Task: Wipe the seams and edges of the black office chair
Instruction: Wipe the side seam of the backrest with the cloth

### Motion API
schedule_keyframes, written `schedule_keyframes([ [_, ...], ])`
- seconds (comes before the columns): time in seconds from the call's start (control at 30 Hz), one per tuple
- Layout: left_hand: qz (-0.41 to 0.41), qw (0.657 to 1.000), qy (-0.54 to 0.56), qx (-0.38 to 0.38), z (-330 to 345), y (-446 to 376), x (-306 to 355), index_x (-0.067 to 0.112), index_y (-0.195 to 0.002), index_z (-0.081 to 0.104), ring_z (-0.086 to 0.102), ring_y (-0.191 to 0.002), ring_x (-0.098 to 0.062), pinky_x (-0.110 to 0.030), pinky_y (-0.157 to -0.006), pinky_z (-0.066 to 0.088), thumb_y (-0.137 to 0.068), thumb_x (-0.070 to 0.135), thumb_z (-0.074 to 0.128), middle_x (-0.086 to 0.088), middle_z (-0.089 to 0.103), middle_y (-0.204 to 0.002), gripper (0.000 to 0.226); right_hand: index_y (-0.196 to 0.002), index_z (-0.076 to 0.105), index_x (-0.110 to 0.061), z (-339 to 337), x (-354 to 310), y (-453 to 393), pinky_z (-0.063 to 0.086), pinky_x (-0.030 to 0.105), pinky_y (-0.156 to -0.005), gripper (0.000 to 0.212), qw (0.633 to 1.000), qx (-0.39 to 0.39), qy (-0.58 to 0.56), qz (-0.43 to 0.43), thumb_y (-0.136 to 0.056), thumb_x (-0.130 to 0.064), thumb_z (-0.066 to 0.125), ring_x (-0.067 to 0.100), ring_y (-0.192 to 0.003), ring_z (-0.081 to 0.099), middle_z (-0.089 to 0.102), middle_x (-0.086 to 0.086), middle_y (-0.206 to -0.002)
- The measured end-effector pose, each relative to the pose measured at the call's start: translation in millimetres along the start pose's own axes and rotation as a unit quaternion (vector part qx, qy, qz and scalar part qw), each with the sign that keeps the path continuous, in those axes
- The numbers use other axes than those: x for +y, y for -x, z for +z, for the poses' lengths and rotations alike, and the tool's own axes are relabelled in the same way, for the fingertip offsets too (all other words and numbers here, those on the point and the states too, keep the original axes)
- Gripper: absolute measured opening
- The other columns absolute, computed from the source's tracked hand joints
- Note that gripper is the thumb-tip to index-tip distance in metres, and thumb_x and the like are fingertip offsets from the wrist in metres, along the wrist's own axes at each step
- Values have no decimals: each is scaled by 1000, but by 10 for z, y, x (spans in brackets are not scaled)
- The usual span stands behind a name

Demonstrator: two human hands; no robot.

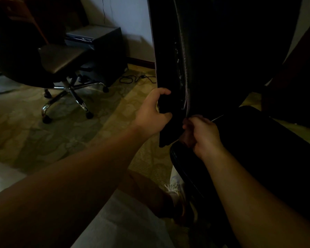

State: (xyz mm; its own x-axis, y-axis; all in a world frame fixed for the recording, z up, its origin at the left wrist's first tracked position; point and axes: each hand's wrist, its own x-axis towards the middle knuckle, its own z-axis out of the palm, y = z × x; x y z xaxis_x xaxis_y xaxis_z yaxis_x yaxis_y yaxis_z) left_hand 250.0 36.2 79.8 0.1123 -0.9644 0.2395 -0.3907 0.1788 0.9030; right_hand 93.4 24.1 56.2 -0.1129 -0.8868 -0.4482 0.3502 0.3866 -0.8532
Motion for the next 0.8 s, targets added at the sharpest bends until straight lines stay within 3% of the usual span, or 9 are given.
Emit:
schedule_keyframes([
  [0.07,-6,1000,6,4,17,-3,-3,23,-126,55,53,-122,-6,-24,-95,50,-79,2,72,5,54,-131,55,-86,67,-10,-14,-7,-22,50,25,-54,6,999,36,-27,-9,-88,-9,62,16,-59,63,66,2,-64],
  [0.2,4,1000,-3,3,9,-11,-26,27,-124,55,54,-122,-9,-29,-97,52,-75,10,69,4,55,-131,54,-84,65,-13,36,44,42,49,24,-51,8,1000,-27,16,-1,-88,-6,62,13,-59,63,67,2,-68],
  [0.3,-5,1000,0,-1,8,-21,-15,27,-125,55,54,-122,-9,-32,-98,53,-74,10,68,4,55,-131,54,-82,65,-14,29,37,8,49,29,-56,10,998,33,-45,-1,-89,-7,60,16,-56,61,65,1,-62],
  [0.47,-2,1000,3,7,18,-18,-18,26,-125,56,55,-122,-7,-30,-97,53,-73,13,68,4,56,-129,55,-77,62,-14,58,19,111,46,22,-49,16,1000,-25,6,-7,-90,-6,59,13,-50,57,63,2,-62],
  [0.57,-10,1000,11,10,33,-19,-22,26,-125,56,55,-122,-5,-32,-97,54,-77,7,70,6,56,-129,54,-74,60,-14,53,-34,76,42,27,-50,18,999,29,-31,-7,-92,-10,56,17,-44,50,59,4,-62],
  [0.63,-7,1000,13,13,32,-18,-18,24,-126,55,55,-122,-5,-33,-98,54,-78,3,70,6,56,-129,54,-80,62,-14,79,-25,101,44,27,-50,14,1000,0,8,-5,-92,-11,56,17,-47,53,61,4,-64],
  [0.7,0,1000,11,12,32,-18,-9,20,-127,55,54,-121,-5,-28,-97,53,-81,-1,70,4,55,-129,53,-83,63,-15,95,24,134,46,24,-51,13,999,-30,34,-8,-93,-10,57,14,-51,57,65,3,-68],
  [0.8,-3,1000,23,14,50,-20,10,18,-127,55,55,-117,-1,-14,-90,49,-82,-5,69,1,56,-129,52,-74,62,-16,94,4,102,45,27,-52,19,999,28,-27,-23,-91,-8,56,16,-48,55,63,3,-64],
])
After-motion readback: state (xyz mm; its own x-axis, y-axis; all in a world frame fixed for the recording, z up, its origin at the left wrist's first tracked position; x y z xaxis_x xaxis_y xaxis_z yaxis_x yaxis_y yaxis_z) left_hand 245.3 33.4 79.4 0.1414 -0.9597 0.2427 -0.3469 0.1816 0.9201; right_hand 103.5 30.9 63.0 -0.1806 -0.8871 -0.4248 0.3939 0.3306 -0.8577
